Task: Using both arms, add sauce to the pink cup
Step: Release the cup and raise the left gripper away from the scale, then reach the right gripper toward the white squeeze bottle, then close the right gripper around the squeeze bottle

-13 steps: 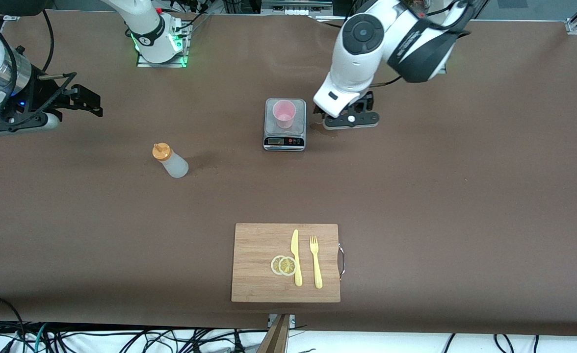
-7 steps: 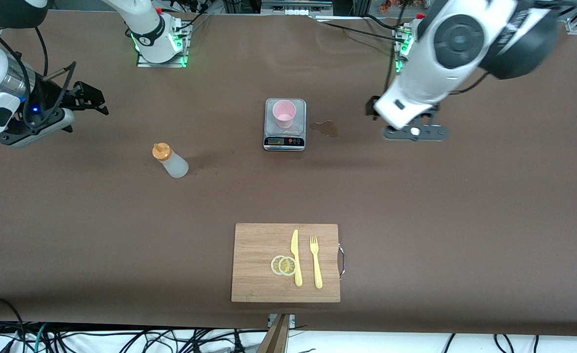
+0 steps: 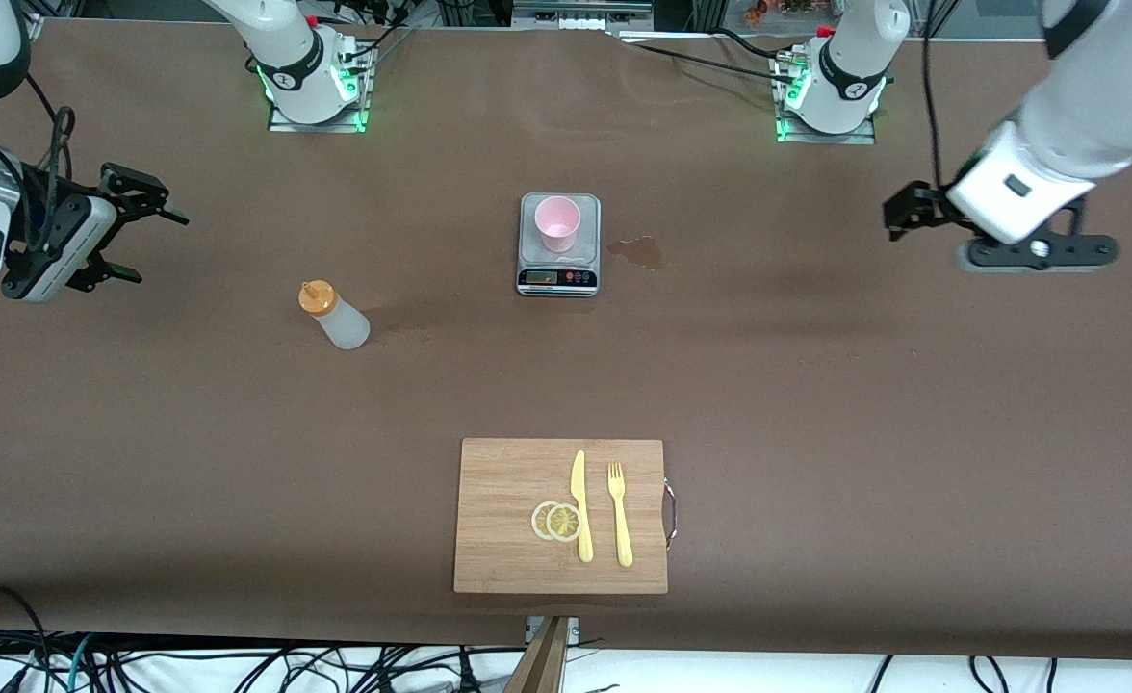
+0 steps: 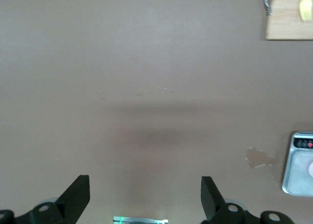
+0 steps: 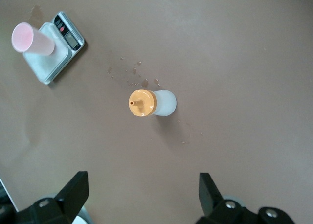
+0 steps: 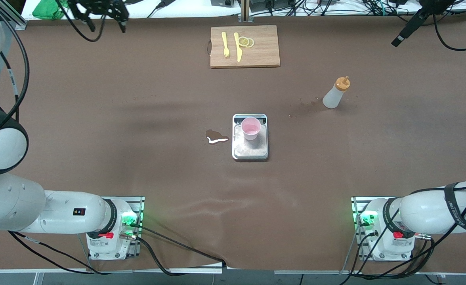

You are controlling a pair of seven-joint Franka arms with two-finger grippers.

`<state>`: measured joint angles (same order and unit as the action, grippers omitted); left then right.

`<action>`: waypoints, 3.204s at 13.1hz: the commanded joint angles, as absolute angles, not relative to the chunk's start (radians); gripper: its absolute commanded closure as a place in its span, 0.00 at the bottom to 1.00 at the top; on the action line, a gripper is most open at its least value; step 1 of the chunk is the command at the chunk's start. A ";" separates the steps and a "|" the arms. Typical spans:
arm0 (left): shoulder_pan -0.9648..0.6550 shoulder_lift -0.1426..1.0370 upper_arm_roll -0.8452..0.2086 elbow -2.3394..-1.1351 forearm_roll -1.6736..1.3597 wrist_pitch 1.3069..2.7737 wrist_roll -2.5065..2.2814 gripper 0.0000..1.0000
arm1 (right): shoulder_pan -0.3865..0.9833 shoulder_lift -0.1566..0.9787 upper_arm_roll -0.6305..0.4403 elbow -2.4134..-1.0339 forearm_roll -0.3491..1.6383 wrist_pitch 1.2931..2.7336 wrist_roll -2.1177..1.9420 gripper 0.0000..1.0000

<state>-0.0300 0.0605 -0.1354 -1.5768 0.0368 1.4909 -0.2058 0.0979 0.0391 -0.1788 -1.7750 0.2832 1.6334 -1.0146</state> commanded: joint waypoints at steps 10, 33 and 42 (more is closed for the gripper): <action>-0.101 -0.081 -0.011 -1.776 0.003 1.565 -0.014 0.00 | -0.123 0.250 -0.299 -2.069 0.894 1.593 -2.239 0.00; -0.074 -0.066 -0.054 -1.732 -0.005 1.546 -0.029 0.00 | -0.044 0.627 -0.247 -2.085 1.353 1.483 -2.770 0.00; -0.075 -0.066 -0.060 -1.730 -0.005 1.543 -0.029 0.00 | 0.026 0.704 -0.242 -2.080 1.407 1.480 -2.841 0.00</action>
<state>-0.0795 -0.0556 -0.0567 -1.7319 0.0145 1.5411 -0.0468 0.0071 0.6723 -0.2422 -2.0797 1.3642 1.4933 -2.7392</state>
